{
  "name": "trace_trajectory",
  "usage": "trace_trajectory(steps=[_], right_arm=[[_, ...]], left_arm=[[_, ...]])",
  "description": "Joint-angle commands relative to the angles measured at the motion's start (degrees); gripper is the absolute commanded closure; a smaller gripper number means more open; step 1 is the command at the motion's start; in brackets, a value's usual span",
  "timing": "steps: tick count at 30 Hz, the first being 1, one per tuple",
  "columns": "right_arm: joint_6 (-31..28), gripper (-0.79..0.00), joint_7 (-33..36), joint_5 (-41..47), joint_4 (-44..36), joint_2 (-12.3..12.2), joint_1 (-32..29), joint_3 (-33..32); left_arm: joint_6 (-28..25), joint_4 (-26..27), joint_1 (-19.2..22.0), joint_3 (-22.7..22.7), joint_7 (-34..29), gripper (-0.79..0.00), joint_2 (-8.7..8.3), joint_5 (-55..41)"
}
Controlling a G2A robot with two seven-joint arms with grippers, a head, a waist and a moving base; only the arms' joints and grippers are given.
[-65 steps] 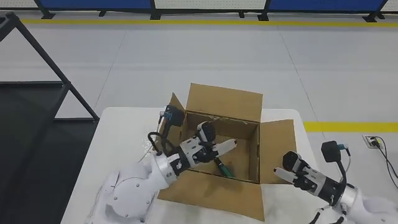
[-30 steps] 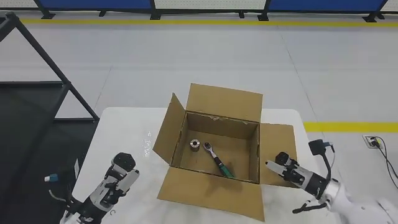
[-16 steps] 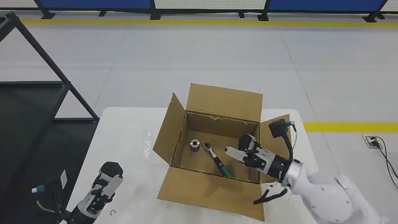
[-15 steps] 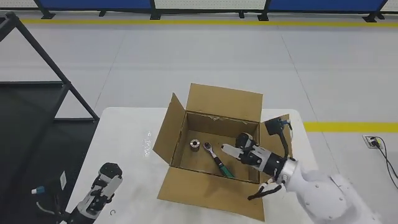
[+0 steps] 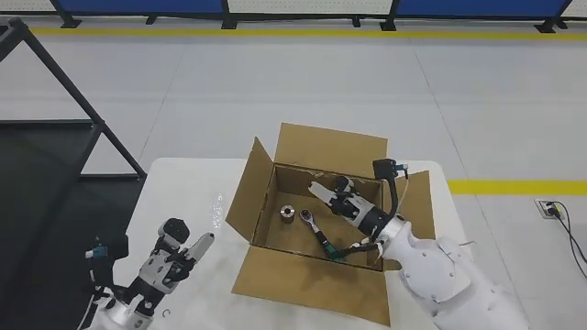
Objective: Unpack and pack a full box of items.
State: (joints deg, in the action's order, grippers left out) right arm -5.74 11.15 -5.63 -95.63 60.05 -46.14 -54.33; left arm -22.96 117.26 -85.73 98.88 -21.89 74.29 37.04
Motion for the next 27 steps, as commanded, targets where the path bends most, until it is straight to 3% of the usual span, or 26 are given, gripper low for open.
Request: trace_trajectory(steps=[1, 5, 8, 10, 15, 27], right_arm=[[-0.9, -0.785, -0.1, 0.0, -0.5, -0.3, -1.9, -1.6], [-2.1, -0.785, 0.5, -0.2, -1.2, -0.8, -5.2, -4.7], [-2.7, -0.785, 0.9, -0.3, -1.8, -1.0, -6.9, -6.3], [-2.9, -0.785, 1.3, -0.3, -1.9, -1.0, -7.6, -7.1], [-3.4, -0.785, 2.6, 0.2, -1.6, -0.8, -7.8, -8.0], [-3.7, -0.785, 7.8, 0.3, 1.8, 0.8, -3.7, -5.6]], left_arm=[[1.1, -0.9, 2.6, -1.7, -1.7, -0.539, -0.15, 2.1], [3.8, -2.9, 6.8, -4.6, -2.8, -0.388, -0.3, 6.8], [4.8, -4.1, 8.9, -6.3, -3.6, -0.366, -0.39, 7.8], [5.4, -4.5, 9.6, -7.0, -3.8, -0.296, -0.45, 8.5], [6.2, -4.6, 9.7, -7.8, -3.3, 0.0, -0.61, 9.0], [7.7, -1.7, 4.3, -5.1, 0.9, 0.0, -1.02, 5.8]])
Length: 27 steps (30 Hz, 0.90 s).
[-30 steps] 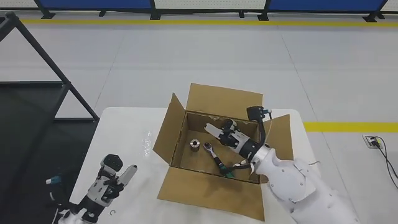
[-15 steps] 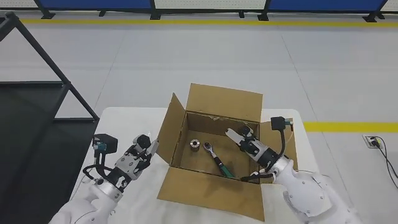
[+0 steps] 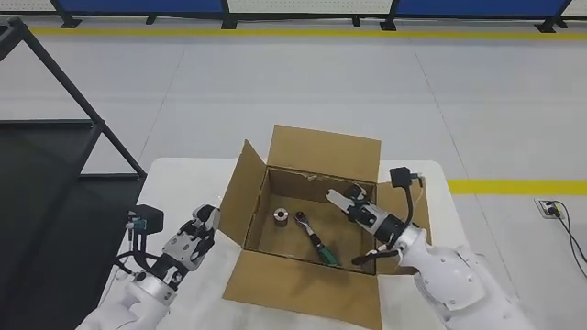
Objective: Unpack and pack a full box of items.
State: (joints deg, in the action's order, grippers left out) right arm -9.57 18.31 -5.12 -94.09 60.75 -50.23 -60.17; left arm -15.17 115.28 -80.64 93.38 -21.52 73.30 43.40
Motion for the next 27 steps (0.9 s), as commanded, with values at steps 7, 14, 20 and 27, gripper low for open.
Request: trace_trajectory(steps=[7, 14, 20, 27], right_arm=[[1.8, -0.785, 4.7, -3.6, 1.8, 1.0, 2.9, 2.7], [3.8, -0.785, 2.7, -4.3, 1.5, 1.2, 3.0, 2.5], [3.7, -0.785, 5.3, -6.0, 1.6, 1.3, 2.9, 3.7], [7.6, -0.785, 13.4, -13.6, 4.5, 3.1, 9.0, 10.6]], left_arm=[[-1.3, 1.4, -4.9, 1.9, 2.5, 0.0, -0.25, -3.5], [-1.3, 1.5, -7.0, 1.6, 4.2, 0.0, -0.35, -4.3], [-1.4, 1.8, -9.0, 1.3, 6.2, 0.0, -0.35, -6.5], [-1.8, 2.4, -11.0, 2.0, 7.6, 0.0, -0.49, -7.5]])
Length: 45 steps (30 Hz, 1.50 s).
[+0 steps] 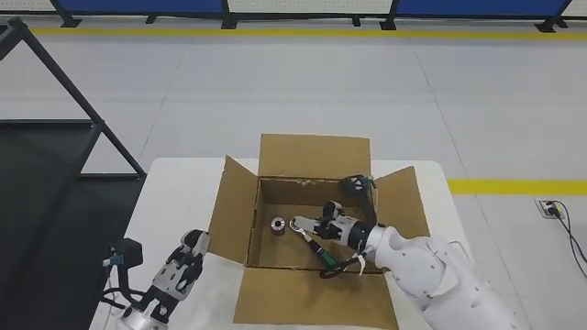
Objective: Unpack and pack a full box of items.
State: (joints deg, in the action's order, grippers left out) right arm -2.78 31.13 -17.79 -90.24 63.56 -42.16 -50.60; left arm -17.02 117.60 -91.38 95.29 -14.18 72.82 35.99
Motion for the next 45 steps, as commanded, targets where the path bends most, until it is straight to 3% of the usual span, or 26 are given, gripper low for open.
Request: trace_trajectory(steps=[1, 7, 17, 18, 19, 20, 21, 31, 43, 45], right_arm=[[2.1, -0.785, 1.2, -3.0, 1.3, 0.7, 2.1, 2.3], [8.4, -0.785, 4.3, -15.0, 5.6, 3.3, 8.3, 10.5], [8.4, -0.785, 4.3, -15.0, 5.6, 3.3, 8.3, 10.5], [8.1, -0.785, 4.5, -16.0, 5.6, 3.4, 7.8, 10.9], [8.0, -0.785, 6.0, -17.5, 5.7, 3.5, 7.9, 11.6], [8.5, -0.785, 7.6, -18.8, 5.9, 3.7, 8.4, 12.4], [9.4, -0.785, 8.9, -20.2, 6.1, 4.0, 9.0, 13.2], [14.6, -0.785, 21.8, -26.3, 11.3, 8.7, 15.9, 20.7], [15.8, -0.785, 26.3, -27.1, 23.1, 14.3, 21.6, 24.3], [15.9, -0.72, 26.7, -27.0, 25.0, 15.1, 22.1, 24.7]], left_arm=[[0.0, 0.2, -0.5, 0.1, 0.5, 0.0, -0.03, -0.3], [-0.2, 0.5, -1.9, 0.7, 2.4, 0.0, -0.09, -0.7], [-0.8, -0.1, -3.2, 0.8, 4.6, 0.0, -0.2, -0.3], [-0.9, -0.1, -3.2, 0.7, 4.7, -0.08, -0.21, -0.4], [-1.1, -0.1, -3.3, 0.6, 4.8, -0.305, -0.22, -0.6], [-1.2, -0.2, -3.3, 0.6, 4.8, -0.628, -0.24, -0.7], [-1.3, -0.2, -3.3, 0.6, 4.8, -0.785, -0.26, -0.8], [-4.6, 0.0, -5.1, 1.8, 7.6, -0.785, -0.4, -3.0], [-7.6, -1.4, -6.3, 3.7, 9.2, -0.785, -0.63, -5.2], [-7.9, -1.7, -6.5, 4.0, 9.1, -0.785, -0.68, -5.7]])
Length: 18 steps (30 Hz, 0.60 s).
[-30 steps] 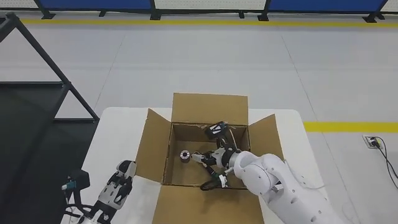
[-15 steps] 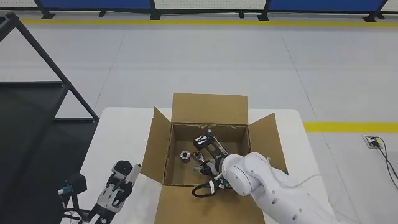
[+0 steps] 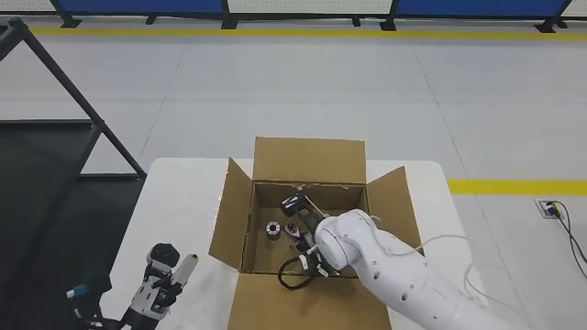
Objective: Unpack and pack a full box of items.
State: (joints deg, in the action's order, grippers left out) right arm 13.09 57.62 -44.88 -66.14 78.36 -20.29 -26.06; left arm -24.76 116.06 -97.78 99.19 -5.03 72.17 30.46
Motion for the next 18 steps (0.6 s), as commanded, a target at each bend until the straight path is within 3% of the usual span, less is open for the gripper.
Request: trace_trajectory(steps=[1, 6, 10, 18], right_arm=[[-0.1, -0.699, 0.5, 0.1, 1.8, 0.7, 0.4, 0.3], [-1.2, -0.634, 1.9, 0.6, 5.4, 2.5, 1.1, 0.9], [-1.7, -0.391, 2.6, 0.4, 7.6, 3.6, 1.5, 1.1], [-3.2, -0.372, 3.7, 0.0, 10.7, 5.3, 1.5, 0.9]], left_arm=[[-0.3, -0.2, -0.1, 0.3, -0.2, -0.785, -0.05, -0.4], [-0.4, -0.6, -0.2, 0.7, -0.5, -0.785, -0.15, -1.0], [-0.3, -0.6, -0.2, 0.7, -0.7, -0.785, -0.2, -1.1], [0.3, -0.2, -0.3, 0.5, -0.5, -0.785, -0.26, -0.8]])
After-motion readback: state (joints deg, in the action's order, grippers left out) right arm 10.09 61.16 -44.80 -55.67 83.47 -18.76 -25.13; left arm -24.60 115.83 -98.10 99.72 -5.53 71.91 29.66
